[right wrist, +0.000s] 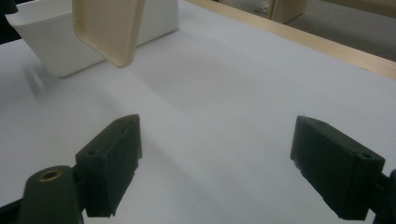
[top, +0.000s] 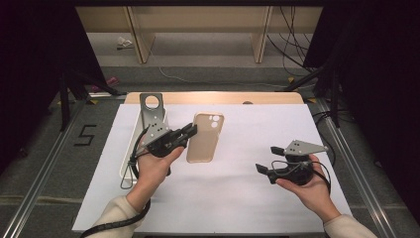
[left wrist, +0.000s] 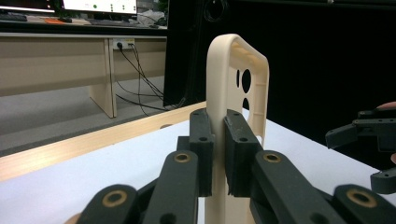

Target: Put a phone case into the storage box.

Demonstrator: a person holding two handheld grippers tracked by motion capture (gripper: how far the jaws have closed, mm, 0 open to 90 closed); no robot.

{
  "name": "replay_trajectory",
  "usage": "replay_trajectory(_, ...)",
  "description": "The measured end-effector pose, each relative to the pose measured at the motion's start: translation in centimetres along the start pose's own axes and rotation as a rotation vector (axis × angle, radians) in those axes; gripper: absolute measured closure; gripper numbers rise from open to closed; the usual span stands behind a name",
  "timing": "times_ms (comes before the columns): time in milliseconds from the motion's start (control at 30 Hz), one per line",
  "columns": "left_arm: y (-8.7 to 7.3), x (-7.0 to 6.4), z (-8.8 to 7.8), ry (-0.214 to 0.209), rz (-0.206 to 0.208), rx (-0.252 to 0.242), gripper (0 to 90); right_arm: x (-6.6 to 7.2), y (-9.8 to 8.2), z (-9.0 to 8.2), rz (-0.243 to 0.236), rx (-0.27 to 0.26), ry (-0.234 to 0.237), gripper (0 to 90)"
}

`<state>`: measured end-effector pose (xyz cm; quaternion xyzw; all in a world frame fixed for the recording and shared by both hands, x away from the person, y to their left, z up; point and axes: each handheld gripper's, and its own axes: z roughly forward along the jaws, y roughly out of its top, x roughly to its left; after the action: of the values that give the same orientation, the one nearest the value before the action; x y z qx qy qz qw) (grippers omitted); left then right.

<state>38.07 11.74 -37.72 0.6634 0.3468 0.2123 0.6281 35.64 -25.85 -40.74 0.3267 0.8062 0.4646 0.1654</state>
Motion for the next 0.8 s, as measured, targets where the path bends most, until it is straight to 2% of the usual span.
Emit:
replay_trajectory(167, 0.28, 0.25, -0.21, 0.003, -0.007, -0.008, 82.8, -0.06, -0.08, -0.11, 0.005, -0.003, 0.000, 17.8)
replay_trajectory(800, 0.90, 0.77, -0.44, 0.015, 0.005, -0.013, 82.9, -0.56, -0.24, -0.45, 0.025, -0.021, -0.009, 17.8)
